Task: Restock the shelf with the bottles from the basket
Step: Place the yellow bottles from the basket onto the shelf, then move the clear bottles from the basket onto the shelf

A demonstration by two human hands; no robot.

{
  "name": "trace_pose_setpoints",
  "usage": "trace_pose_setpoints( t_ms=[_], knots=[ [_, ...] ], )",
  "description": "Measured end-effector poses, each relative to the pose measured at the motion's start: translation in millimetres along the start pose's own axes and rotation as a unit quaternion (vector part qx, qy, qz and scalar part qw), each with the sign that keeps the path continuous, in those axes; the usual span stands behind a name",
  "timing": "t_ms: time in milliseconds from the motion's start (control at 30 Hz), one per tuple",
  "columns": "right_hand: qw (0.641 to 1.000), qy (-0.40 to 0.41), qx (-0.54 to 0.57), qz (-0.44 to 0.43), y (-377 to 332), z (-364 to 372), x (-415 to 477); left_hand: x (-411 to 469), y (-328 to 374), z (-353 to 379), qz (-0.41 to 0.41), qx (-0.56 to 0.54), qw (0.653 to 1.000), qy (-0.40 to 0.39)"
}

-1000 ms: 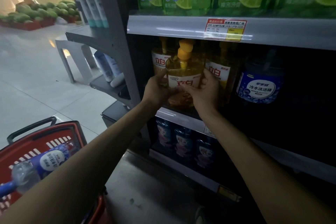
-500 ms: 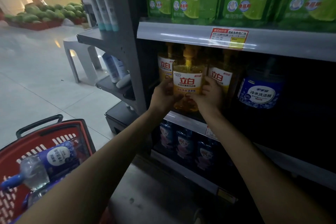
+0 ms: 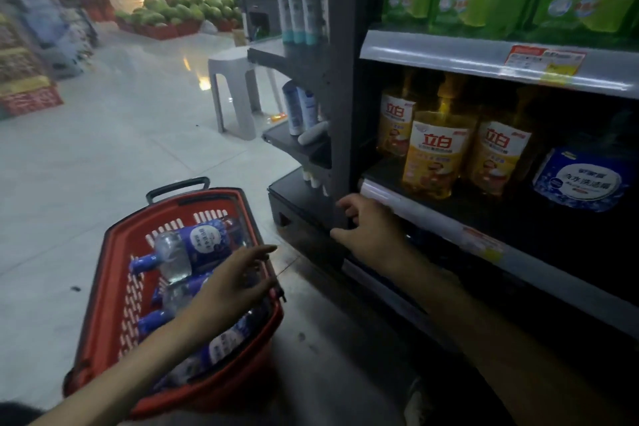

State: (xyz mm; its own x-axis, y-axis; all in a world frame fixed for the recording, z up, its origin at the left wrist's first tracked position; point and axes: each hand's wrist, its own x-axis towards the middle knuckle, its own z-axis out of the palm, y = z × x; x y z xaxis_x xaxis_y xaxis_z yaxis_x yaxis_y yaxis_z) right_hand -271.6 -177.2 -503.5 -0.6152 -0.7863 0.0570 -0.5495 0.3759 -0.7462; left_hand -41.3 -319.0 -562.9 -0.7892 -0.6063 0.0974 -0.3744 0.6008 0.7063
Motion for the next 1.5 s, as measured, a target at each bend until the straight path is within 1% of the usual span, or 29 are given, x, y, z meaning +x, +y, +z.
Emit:
trace_pose_setpoints(
  t_ms=[100, 167, 267, 333, 400, 433, 500, 533, 600, 667, 700, 800, 900, 1000, 1100, 1167, 1233, 1400, 1500],
  knots=[
    [0.991, -0.100, -0.072, -0.043, -15, 55, -9, -41, -45, -15, -0.029, 0.071, 0.997, 0.026],
    [0.986, -0.136, -0.084, -0.037, -21, 91, -14, -63, -66, -19, -0.051, 0.104, 0.993, 0.034],
    [0.987, -0.125, -0.102, -0.005, -25, 134, -18, -88, -84, -19, -0.065, 0.150, 0.986, 0.036],
    [0.989, -0.110, -0.088, 0.046, -22, 154, -23, -102, -94, -20, -0.056, 0.188, 0.980, 0.020],
    [0.984, -0.124, -0.090, 0.089, -16, 170, -28, -112, -106, -25, -0.037, 0.257, 0.966, 0.000],
    [0.981, -0.137, -0.093, 0.099, -12, 177, -30, -116, -115, -30, -0.030, 0.282, 0.959, 0.002],
    [0.978, -0.143, -0.085, 0.122, -6, 184, -29, -117, -134, -42, -0.040, 0.302, 0.951, 0.056],
    [0.978, -0.138, -0.061, 0.142, -5, 187, -26, -115, -143, -50, -0.062, 0.304, 0.946, 0.094],
    [0.973, -0.134, -0.011, 0.187, -4, 189, -18, -109, -156, -65, -0.144, 0.298, 0.931, 0.157],
    [0.971, -0.139, -0.003, 0.193, -1, 189, -11, -102, -162, -70, -0.221, 0.271, 0.919, 0.185],
    [0.972, -0.142, 0.001, 0.186, 2, 188, -8, -98, -162, -68, -0.236, 0.259, 0.917, 0.188],
    [0.976, -0.133, 0.005, 0.171, 14, 178, 0, -86, -158, -55, -0.238, 0.246, 0.920, 0.191],
    [0.979, -0.117, -0.008, 0.166, 25, 159, 14, -69, -155, -51, -0.255, 0.200, 0.928, 0.184],
    [0.982, -0.102, -0.041, 0.153, 41, 137, 29, -51, -150, -55, -0.254, 0.243, 0.920, 0.173],
    [0.979, -0.092, -0.044, 0.175, 58, 121, 41, -43, -142, -47, -0.248, 0.254, 0.920, 0.168],
    [0.975, -0.091, -0.049, 0.195, 67, 111, 43, -42, -141, -34, -0.250, 0.239, 0.927, 0.147],
    [0.976, -0.083, -0.055, 0.191, 77, 101, 40, -44, -140, -16, -0.250, 0.219, 0.935, 0.124],
    [0.981, -0.063, -0.048, 0.177, 94, 81, 17, -50, -123, 17, -0.242, 0.169, 0.941, 0.167],
    [0.982, -0.053, -0.065, 0.170, 95, 79, 1, -51, -122, 17, -0.235, 0.152, 0.945, 0.169]
  ],
)
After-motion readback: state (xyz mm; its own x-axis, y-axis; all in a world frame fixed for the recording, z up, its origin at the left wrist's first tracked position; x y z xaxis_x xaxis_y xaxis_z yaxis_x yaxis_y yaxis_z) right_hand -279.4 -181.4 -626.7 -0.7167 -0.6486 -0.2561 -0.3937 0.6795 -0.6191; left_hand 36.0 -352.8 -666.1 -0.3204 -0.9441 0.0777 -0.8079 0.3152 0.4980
